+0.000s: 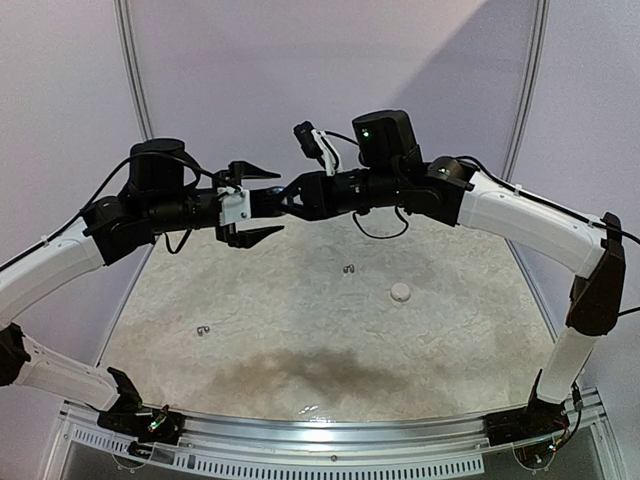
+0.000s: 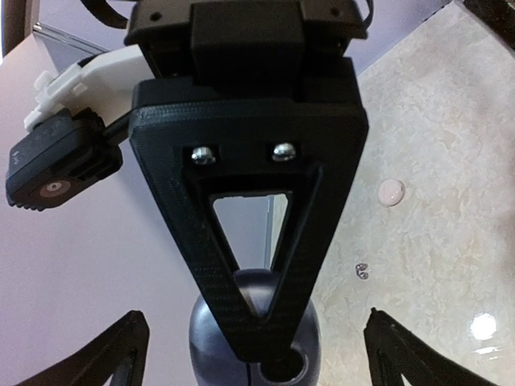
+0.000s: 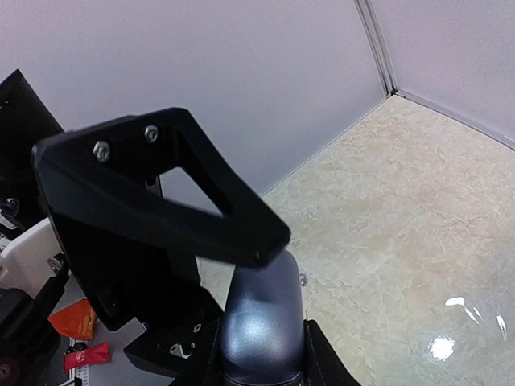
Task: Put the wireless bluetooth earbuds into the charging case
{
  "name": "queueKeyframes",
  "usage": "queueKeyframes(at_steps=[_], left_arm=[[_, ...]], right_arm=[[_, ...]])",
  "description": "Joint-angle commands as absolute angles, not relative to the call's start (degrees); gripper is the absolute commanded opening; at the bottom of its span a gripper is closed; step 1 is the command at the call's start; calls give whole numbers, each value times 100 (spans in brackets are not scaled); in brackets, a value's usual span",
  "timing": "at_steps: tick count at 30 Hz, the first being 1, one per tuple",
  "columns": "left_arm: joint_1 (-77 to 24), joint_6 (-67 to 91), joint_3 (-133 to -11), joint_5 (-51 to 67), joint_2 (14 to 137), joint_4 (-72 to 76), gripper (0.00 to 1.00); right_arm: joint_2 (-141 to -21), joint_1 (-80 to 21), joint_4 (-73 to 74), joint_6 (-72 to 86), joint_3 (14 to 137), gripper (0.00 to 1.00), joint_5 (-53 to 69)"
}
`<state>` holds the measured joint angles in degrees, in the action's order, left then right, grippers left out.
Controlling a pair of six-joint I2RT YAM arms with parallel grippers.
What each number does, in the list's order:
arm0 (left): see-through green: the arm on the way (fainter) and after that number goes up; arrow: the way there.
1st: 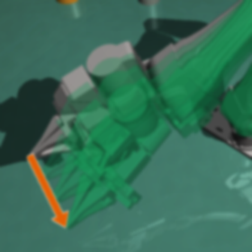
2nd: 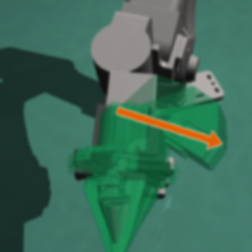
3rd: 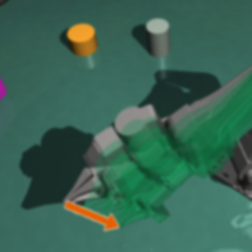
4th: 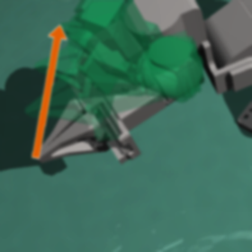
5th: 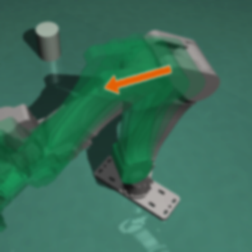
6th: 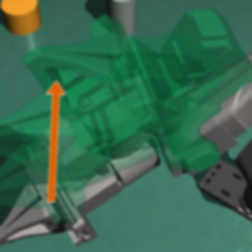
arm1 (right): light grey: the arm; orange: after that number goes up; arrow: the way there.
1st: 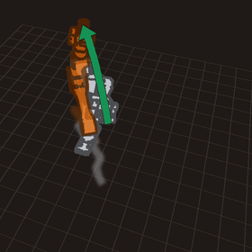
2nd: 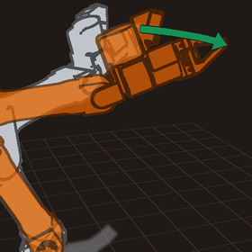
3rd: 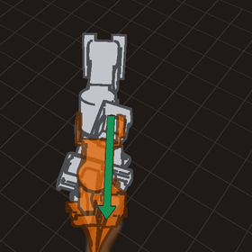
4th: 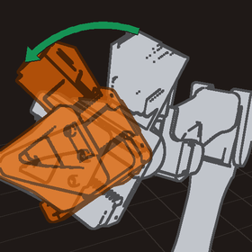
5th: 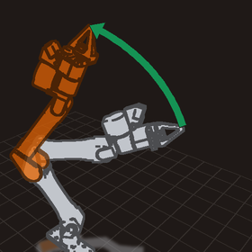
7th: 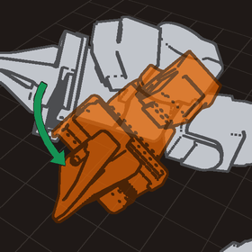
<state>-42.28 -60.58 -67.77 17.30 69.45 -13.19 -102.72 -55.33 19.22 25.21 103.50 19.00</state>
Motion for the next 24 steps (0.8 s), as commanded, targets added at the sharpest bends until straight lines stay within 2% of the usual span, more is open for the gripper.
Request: queueKeyframes(at_steps=[1,4,7,11,14,19,24], left_arm=[[-4272,-5212,-6636,1602,6687,-959,99],[-4102,-3878,-6592,1872,6465,-1336,99],[-3821,-2714,-6363,2965,6129,-1575,99],[-3303,-1074,-5868,4574,5794,-726,99],[-3202,17,-5537,4927,5683,285,98],[-3190,1228,-4944,5019,5637,2292,74],[-3186,1799,-4724,4797,5762,3379,71]], right_arm=[[-9958,-5506,1713,2336,10241,0,1943],[-9639,-5503,1525,1997,10113,0,2053],[-9423,-5503,1115,1699,9940,0,2468],[-9194,-5506,613,1405,9652,0,2748],[-9159,-5512,292,1332,9609,0,3050],[-9215,-5548,-335,1371,9615,0,3229],[-9374,-5694,-551,1179,9694,0,3349]])
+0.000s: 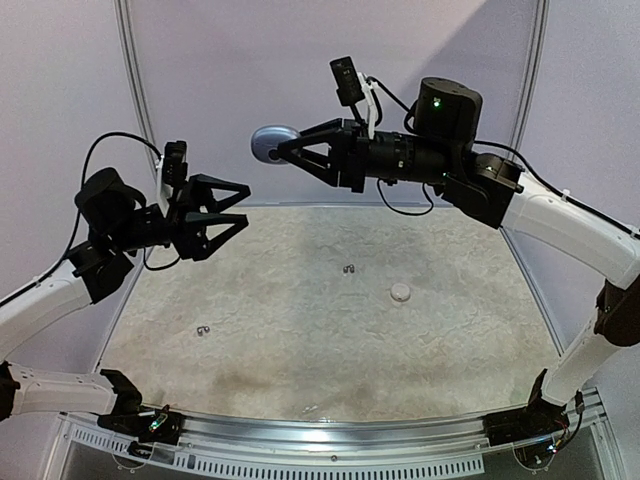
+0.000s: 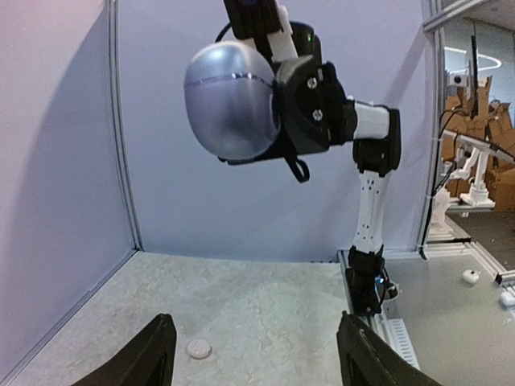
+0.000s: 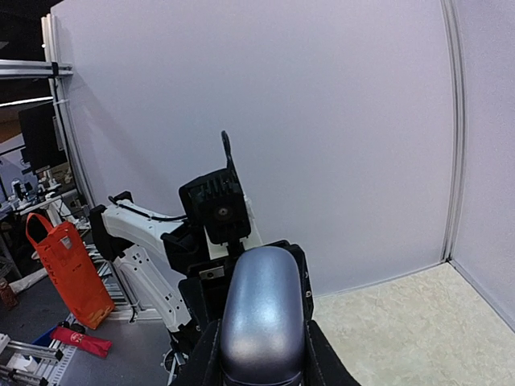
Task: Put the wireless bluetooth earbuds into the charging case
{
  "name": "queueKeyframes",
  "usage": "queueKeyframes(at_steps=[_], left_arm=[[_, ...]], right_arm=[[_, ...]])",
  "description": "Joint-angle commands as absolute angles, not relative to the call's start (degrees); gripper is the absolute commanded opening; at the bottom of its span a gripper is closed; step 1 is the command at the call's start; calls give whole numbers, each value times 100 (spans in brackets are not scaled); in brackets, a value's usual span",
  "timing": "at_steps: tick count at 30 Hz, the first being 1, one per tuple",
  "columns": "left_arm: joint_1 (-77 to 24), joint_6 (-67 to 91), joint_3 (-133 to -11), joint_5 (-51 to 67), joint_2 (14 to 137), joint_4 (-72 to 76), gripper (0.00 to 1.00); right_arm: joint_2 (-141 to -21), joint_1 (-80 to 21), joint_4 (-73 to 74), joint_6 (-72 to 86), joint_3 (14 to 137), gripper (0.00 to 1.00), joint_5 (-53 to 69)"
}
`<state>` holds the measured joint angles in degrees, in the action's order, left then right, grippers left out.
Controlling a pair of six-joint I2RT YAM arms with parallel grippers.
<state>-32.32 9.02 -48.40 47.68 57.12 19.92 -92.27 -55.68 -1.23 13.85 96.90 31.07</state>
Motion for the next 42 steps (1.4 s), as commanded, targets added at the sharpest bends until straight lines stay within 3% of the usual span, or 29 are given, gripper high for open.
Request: queueKeyframes(at_steps=[1,9,11,14,22,27,37,38,42], left_arm=[[-3182,1820,-4732,4778,5788,3436,73],[-3137,1838,-4831,4952,6071,3654,79],[-3153,1839,-4853,4999,6083,3641,73],[-3169,1842,-4807,4932,6055,3668,52],[-3202,1856,-4782,5006,6035,3783,56],[-3262,1862,-4751,4954,6021,3832,49],[-3333,1744,-4781,4940,6061,3745,15],[-3336,1741,-4781,4936,6056,3744,15],[-3340,1736,-4786,4946,6043,3727,32]], right_arm=[[-9405,-5712,-539,1126,9688,0,3357],[-9792,-5801,-424,979,10063,0,3399],[-9868,-5806,-418,951,10153,0,3452],[-9965,-5804,-326,924,10235,0,3506],[-9984,-5832,-175,919,10186,0,3482],[-9980,-5867,-65,821,10132,0,3456],[-9953,-5925,-249,874,9984,0,3376],[-9961,-5925,-215,871,9980,0,3344],[-9920,-5928,-219,797,9820,0,3225]])
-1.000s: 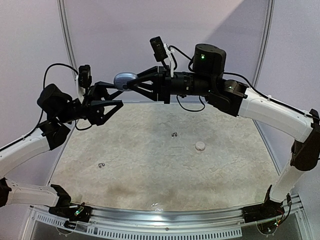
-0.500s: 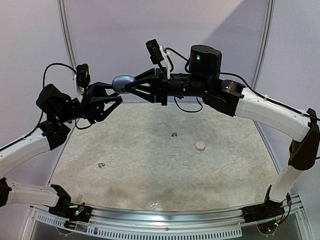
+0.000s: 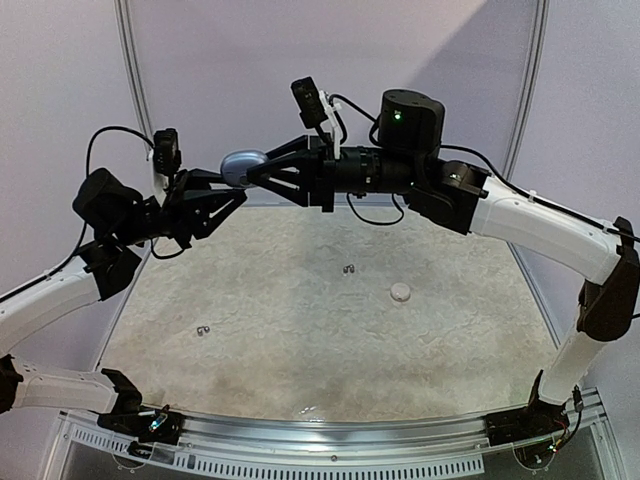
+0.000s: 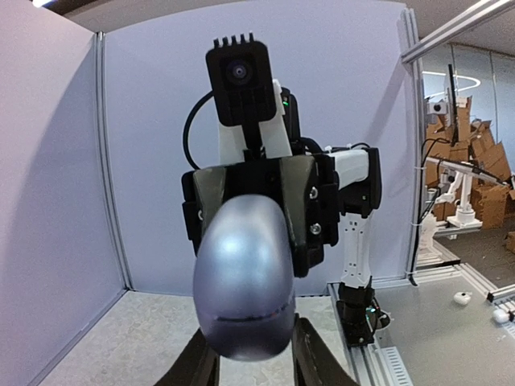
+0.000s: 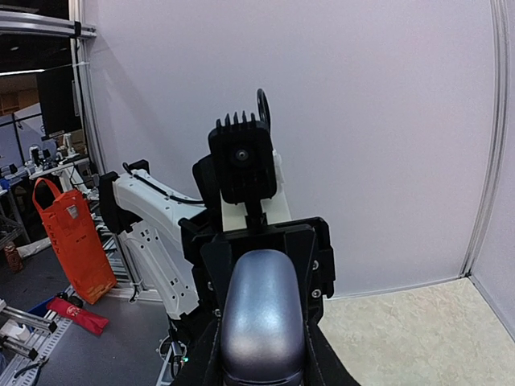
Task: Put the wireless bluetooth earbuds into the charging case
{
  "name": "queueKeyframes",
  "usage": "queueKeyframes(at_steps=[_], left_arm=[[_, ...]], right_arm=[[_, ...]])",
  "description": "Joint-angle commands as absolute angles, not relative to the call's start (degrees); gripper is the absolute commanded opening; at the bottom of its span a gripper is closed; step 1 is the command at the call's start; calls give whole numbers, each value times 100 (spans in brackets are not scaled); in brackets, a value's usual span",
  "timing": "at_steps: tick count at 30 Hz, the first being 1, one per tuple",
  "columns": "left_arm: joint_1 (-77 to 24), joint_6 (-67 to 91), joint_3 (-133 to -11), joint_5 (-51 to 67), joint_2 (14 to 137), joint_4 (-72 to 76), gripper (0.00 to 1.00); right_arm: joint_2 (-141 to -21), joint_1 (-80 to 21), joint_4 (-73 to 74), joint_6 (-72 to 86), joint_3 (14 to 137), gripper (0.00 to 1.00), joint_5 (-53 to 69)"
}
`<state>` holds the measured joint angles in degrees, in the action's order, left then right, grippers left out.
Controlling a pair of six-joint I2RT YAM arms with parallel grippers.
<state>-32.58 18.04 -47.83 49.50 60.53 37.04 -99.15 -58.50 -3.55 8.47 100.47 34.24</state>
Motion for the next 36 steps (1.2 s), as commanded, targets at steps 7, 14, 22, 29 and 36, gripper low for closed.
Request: queueKeyframes(at_steps=[7,14,22,29,36], left_arm=[[-3340,1719,-4808,4971,6055,3727,35],[-3340,1721,-4783,4964,6038,3712,35],[-3340,1715,-4772,4984,6036,3725,42],[-3340,1729,-4789,5004,6048,3744,31],[-3340,1735,-4788,4971,6039,3744,0]], right_arm=[[-9861,-5928,-167,644,9782,0,3148],[-9855,-5925,-428,697,9780,0,3229],[-9817,-5928,-663,765,9819,0,3286],[-9835,-5929,-542,714,9801,0,3244],[-9859,-5928,-438,661,9781,0,3175]])
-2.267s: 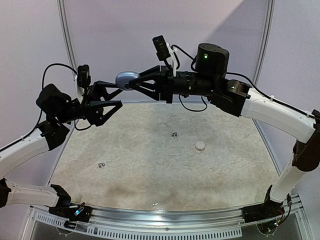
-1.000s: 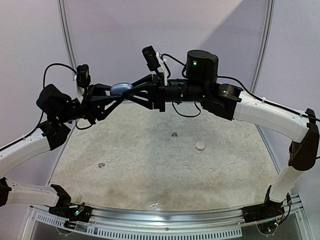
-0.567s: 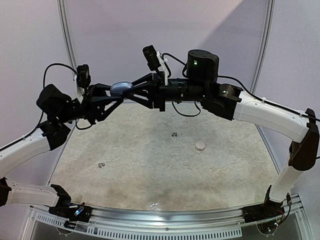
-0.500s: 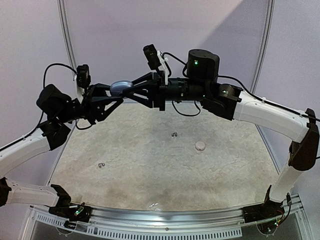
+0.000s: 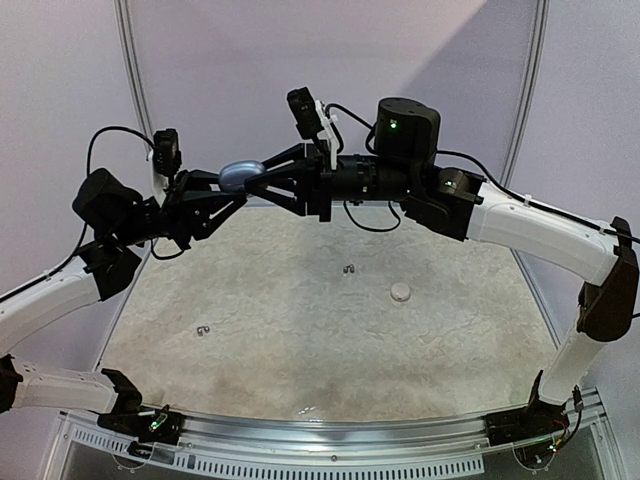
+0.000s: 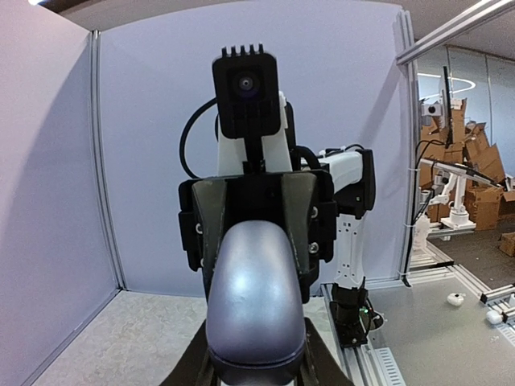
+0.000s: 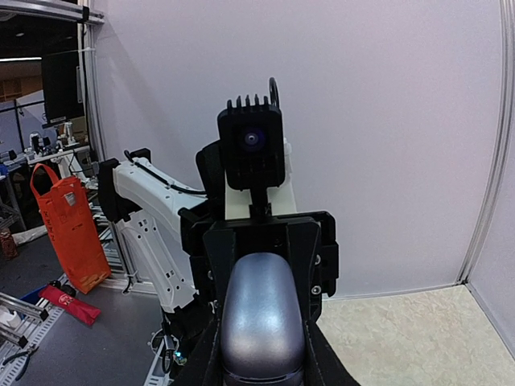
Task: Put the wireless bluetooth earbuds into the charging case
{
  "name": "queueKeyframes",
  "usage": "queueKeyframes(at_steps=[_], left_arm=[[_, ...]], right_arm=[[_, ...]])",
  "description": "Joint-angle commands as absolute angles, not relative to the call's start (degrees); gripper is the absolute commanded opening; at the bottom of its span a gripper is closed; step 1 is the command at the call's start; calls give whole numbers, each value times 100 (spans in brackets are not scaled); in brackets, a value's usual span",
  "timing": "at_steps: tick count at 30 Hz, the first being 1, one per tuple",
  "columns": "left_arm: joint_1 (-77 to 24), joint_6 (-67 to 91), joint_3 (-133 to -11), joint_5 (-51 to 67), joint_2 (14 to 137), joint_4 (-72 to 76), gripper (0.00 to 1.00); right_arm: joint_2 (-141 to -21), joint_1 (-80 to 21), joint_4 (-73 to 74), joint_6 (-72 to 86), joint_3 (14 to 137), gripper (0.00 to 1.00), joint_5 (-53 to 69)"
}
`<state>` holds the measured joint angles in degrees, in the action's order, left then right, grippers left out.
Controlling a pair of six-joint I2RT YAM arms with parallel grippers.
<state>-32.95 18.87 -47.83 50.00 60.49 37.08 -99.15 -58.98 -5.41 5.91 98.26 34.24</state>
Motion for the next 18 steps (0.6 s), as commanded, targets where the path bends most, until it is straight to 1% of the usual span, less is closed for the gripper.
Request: queueKeyframes(at_steps=[1,2,3,4,7,8,9,10,12,18], left_arm=[[-3340,1736,-4782,4962,6039,3744,0],[-3340,1741,-4777,4953,6034,3744,0],[-3340,1740,-4773,4944,6030,3744,0],[-3335,1745,-4766,4925,6027,3740,0],[-3335,1611,-4735,4817,5988,3634,0],[-3332,1478,-4729,4820,5979,3577,0],[-3339,1286,-4720,4852,5969,3499,0],[-3340,1060,-4726,4878,5969,3399,0],[-3340,567,-4807,4956,5979,3186,0],[-3356,-360,-5036,5368,6060,2639,0]], right_arm=[[-9853,-5929,-413,653,9773,0,3158],[-9853,-5930,-387,646,9769,0,3136],[-9853,-5930,-342,636,9763,2,3099],[-9860,-5925,-275,627,9764,11,3030],[-9841,-5929,93,601,9831,50,2669],[-9829,-5925,262,574,9861,57,2467],[-9807,-5925,411,561,9910,62,2255],[-9793,-5925,546,522,9972,66,2103],[-9814,-5928,780,441,10060,70,1797],[-9817,-5932,853,412,10122,71,1765]])
